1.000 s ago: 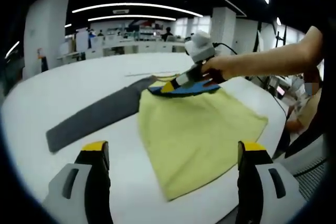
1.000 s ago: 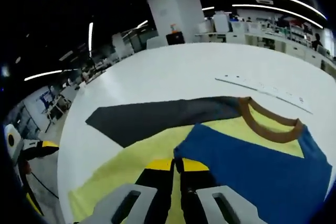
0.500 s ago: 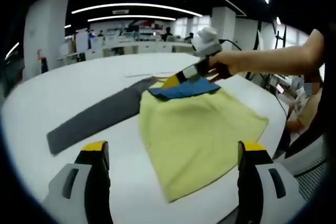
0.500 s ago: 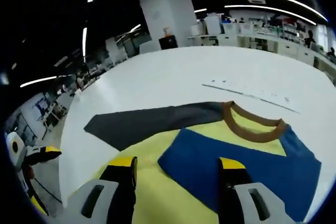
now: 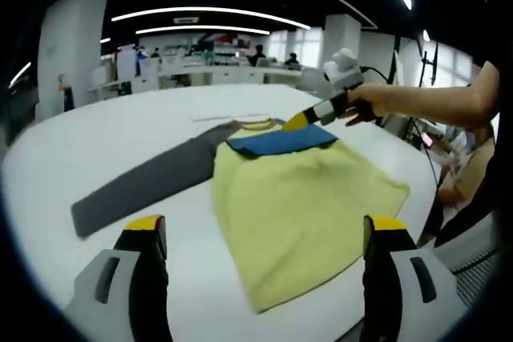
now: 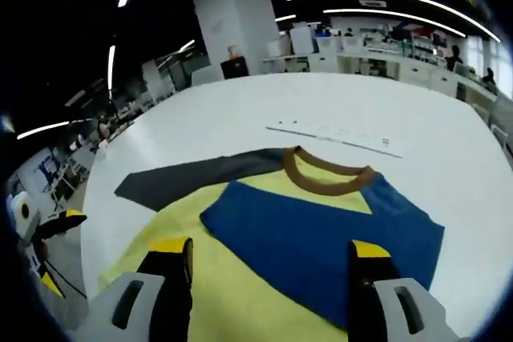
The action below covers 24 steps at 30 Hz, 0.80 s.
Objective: Fold the garment on the visible template until the final outline fits inside the template.
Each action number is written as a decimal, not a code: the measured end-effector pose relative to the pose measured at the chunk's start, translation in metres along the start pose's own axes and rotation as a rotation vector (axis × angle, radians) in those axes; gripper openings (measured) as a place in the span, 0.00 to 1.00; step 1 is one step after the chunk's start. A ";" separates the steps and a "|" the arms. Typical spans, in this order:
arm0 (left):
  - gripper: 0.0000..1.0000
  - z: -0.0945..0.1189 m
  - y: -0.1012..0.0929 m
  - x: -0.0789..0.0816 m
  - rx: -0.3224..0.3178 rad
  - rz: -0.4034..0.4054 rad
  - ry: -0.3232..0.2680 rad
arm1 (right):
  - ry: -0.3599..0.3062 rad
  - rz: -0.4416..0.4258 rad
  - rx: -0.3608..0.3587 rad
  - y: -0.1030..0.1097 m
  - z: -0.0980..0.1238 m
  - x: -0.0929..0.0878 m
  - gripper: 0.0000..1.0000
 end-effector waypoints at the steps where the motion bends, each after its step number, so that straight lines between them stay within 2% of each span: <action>1: 0.99 0.000 0.001 -0.001 0.000 -0.002 0.000 | -0.003 0.001 -0.007 -0.004 0.004 -0.002 0.77; 12: 0.99 0.001 0.006 -0.005 0.008 -0.003 0.004 | 0.010 -0.007 -0.063 -0.034 0.036 -0.026 0.75; 24: 0.99 0.005 -0.007 0.003 0.011 -0.010 0.006 | 0.024 -0.060 -0.139 -0.068 0.063 -0.052 0.65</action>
Point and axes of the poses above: the point that each gripper's makers call its tool centre point, and the gripper's own axes: z roughly backward along the fingers, y roughly to its left, x roughly out of its top, the point moved 6 cm from there along z, roughly backward along the fingers, and after that the axes turned 4 degrees about x, right-handed, at the moved point
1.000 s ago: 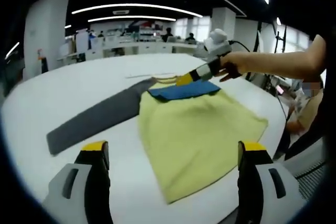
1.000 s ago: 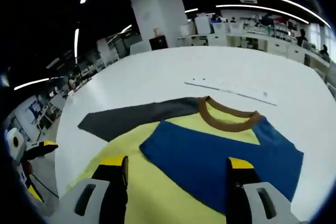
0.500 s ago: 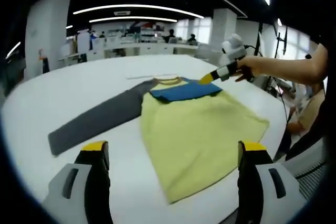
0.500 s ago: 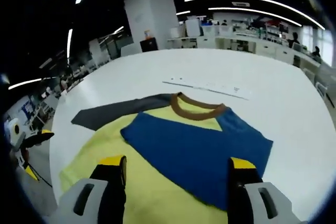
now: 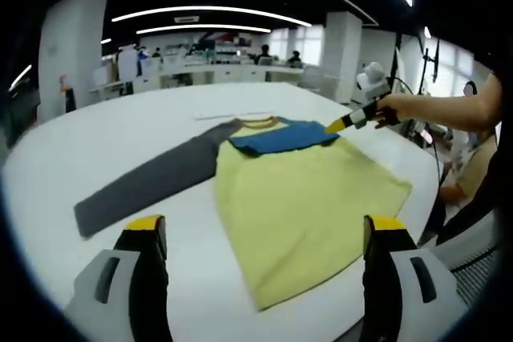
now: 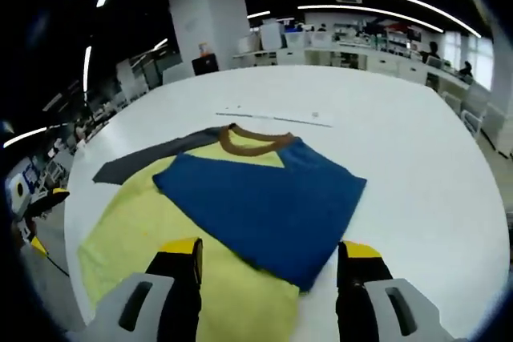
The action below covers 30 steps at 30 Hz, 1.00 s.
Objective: Fold the garment on the visible template until the final outline fits inside the template.
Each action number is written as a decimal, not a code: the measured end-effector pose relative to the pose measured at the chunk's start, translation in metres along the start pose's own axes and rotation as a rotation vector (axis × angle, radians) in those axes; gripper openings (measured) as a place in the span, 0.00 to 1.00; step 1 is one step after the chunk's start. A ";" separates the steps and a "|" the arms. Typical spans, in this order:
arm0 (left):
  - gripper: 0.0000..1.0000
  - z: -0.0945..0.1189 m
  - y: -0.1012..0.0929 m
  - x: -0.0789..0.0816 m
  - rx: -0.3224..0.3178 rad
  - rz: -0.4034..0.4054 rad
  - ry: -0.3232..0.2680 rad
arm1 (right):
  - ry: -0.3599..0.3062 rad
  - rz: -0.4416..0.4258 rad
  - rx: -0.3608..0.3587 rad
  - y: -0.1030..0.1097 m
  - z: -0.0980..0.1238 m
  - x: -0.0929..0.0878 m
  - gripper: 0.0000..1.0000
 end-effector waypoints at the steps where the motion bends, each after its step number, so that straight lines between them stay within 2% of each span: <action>1: 0.99 0.000 0.000 0.000 0.000 0.000 -0.001 | 0.003 -0.001 -0.004 -0.002 0.001 -0.002 0.64; 6: 0.99 0.001 -0.003 0.001 -0.001 -0.005 0.007 | 0.011 -0.007 -0.023 -0.009 0.006 -0.009 0.55; 11: 0.99 0.001 -0.006 0.002 -0.005 -0.006 0.009 | 0.032 -0.013 -0.045 -0.016 0.007 -0.019 0.37; 16: 0.99 0.001 -0.006 0.002 -0.007 -0.011 0.014 | 0.042 -0.031 -0.059 -0.020 0.006 -0.027 0.26; 30: 0.99 0.002 -0.005 0.001 -0.004 -0.022 0.020 | 0.054 -0.042 -0.121 -0.019 0.000 -0.036 0.12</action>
Point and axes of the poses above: the point that each gripper's makers call its tool centre point, and the gripper's own axes: z roughly backward along the fingers, y roughly to its left, x roughly out of its top, the point moved 6 cm from there along z, roughly backward along the fingers, and after that the axes turned 4 degrees about x, right-handed, at the moved point
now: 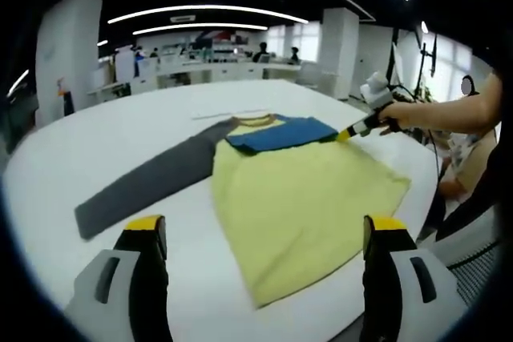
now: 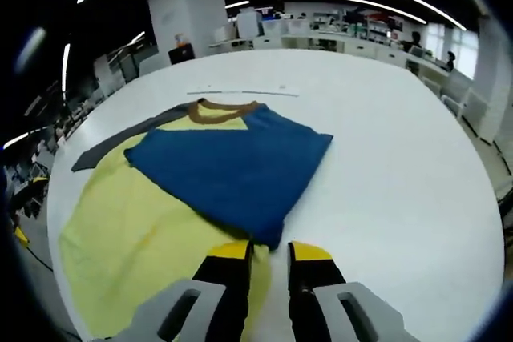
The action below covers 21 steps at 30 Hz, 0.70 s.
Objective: Fold the garment on the visible template until the final outline fits inside the template.
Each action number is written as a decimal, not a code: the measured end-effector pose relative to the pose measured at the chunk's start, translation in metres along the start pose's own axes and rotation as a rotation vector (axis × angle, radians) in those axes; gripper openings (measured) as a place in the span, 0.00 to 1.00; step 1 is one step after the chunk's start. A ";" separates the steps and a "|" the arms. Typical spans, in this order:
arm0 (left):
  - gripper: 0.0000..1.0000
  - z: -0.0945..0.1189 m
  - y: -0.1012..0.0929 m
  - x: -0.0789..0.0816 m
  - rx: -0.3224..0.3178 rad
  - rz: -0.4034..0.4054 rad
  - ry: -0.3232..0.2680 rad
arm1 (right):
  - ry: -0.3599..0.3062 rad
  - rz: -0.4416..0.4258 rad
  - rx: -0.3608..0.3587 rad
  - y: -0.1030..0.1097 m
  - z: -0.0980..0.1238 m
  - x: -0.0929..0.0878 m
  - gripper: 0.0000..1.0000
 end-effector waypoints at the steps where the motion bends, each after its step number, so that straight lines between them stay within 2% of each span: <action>1: 0.99 0.000 0.000 -0.001 0.001 0.000 0.001 | -0.002 -0.001 -0.001 0.000 0.000 0.000 0.10; 10: 0.99 0.002 0.003 -0.003 0.012 0.005 0.005 | -0.004 -0.028 -0.004 -0.003 0.001 -0.003 0.00; 21: 0.99 0.001 0.005 -0.005 0.014 0.008 0.008 | -0.002 -0.052 -0.009 -0.014 0.008 -0.006 0.00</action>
Point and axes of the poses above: the point that each gripper's makers call its tool centre point, and the gripper's own axes: z roughly backward along the fingers, y roughly to its left, x roughly out of its top, the point moved 6 cm from there along z, roughly backward along the fingers, and after that the axes turned 4 degrees about x, right-handed, at the moved point
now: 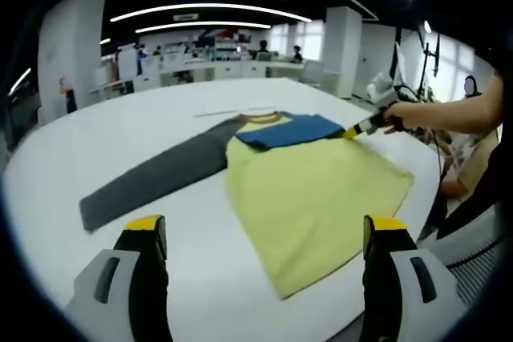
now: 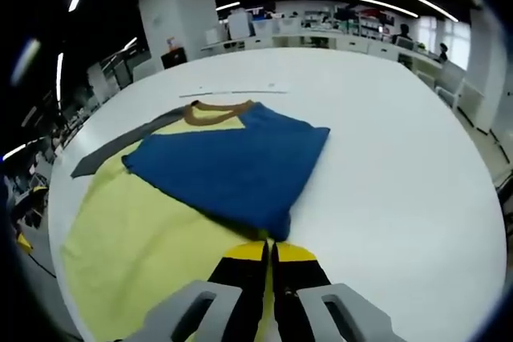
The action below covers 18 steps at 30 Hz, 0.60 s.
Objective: Fold the garment on the visible template until the final outline fits inside the template.
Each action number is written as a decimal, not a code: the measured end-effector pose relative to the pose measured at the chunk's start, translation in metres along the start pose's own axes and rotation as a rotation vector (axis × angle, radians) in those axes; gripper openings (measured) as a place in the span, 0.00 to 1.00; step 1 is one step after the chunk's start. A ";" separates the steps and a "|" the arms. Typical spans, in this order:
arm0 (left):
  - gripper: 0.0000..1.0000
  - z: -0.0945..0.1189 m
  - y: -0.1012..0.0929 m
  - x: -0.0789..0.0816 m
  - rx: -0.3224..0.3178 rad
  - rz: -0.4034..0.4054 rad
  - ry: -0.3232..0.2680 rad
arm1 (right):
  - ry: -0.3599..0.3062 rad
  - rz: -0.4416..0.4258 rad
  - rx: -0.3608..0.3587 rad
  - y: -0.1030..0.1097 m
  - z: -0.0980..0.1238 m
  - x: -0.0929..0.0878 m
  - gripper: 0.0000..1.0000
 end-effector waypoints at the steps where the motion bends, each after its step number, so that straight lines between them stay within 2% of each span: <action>1: 0.99 0.000 0.000 0.000 0.000 0.000 -0.001 | 0.002 -0.009 -0.001 -0.001 0.001 -0.001 0.00; 18: 0.99 0.001 0.002 0.000 0.006 0.006 0.001 | 0.002 -0.025 -0.033 -0.013 0.012 -0.006 0.00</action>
Point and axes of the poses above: the point that each gripper's makers call its tool centre point, and the gripper's own axes: z roughly backward along the fingers, y roughly to its left, x roughly out of its top, the point moved 6 cm from there along z, roughly backward along the fingers, and after that the axes turned 4 degrees about x, right-handed, at the moved point
